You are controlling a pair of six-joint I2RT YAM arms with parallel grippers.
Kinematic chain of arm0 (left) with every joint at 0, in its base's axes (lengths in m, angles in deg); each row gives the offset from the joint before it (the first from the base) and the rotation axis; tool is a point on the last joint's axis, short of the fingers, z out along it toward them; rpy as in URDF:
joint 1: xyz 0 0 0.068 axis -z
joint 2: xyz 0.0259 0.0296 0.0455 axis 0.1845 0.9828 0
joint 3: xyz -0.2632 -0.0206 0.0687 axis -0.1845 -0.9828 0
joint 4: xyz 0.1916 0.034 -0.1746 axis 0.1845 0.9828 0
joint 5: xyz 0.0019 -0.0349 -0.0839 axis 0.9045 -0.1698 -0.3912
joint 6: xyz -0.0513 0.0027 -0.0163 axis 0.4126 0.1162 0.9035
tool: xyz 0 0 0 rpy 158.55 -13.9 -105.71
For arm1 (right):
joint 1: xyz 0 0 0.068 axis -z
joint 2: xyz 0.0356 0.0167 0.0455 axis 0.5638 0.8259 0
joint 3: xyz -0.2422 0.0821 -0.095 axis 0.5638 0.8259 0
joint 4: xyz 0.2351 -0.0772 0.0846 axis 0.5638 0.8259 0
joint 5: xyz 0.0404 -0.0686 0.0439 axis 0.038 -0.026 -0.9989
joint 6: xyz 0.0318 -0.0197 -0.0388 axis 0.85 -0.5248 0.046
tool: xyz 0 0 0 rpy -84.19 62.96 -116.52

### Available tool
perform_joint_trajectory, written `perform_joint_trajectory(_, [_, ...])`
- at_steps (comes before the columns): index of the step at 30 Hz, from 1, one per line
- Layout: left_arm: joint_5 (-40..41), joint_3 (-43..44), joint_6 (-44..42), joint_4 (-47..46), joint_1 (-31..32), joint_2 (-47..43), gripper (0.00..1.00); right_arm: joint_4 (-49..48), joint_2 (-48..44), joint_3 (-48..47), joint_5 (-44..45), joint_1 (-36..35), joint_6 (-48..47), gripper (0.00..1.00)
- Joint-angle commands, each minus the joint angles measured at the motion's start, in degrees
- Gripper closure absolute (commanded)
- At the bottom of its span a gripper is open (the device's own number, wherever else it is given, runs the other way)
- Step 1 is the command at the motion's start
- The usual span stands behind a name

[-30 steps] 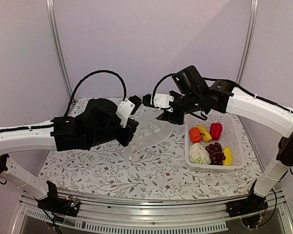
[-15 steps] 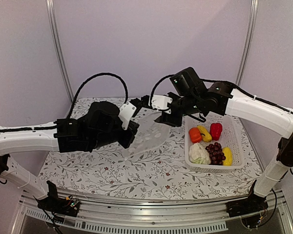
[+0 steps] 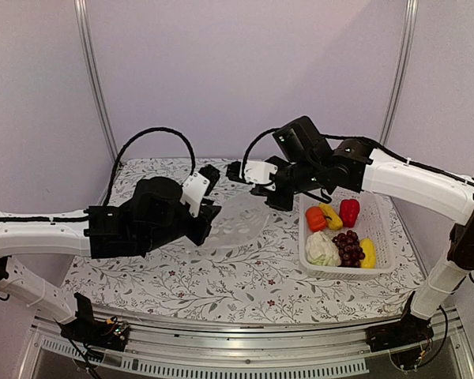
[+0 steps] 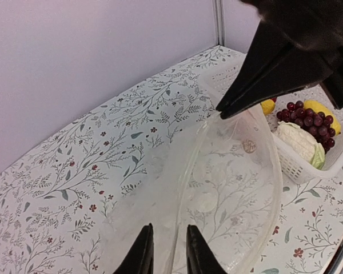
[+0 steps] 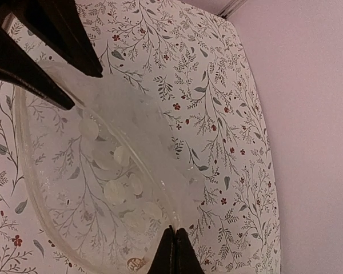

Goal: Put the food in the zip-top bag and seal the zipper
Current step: Pass from the left arm to the right, then pass from the right arm to the left

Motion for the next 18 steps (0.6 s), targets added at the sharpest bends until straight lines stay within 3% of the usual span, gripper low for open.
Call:
perform_joint_trajectory(1, [-0.9,-1.5,1.2,-1.4,0.5,0.1,0.73,-1.0,-0.2,1.3,-0.9,-0.4,2.1,1.00])
perform_joint_trajectory(4, [-2.2,-0.9,1.6,0.7,0.4,1.5,0.62,-1.1,-0.3,1.5,-1.2,-0.5,2.7,1.00])
perform_joint_trajectory(11, [0.1,-0.2,3.2,2.7,1.7,5.4,0.56,-1.6,0.3,1.8,-1.5,-0.5,4.1,1.00])
perform_joint_trajectory(14, [9.1,0.6,4.5,3.5,3.2,8.5,0.57,-1.6,0.6,1.8,-1.9,-0.5,5.0,1.00])
perform_joint_trajectory(18, [19.8,1.9,5.6,4.6,4.9,11.8,0.64,-1.6,0.6,2.0,-2.0,-0.5,5.3,1.00])
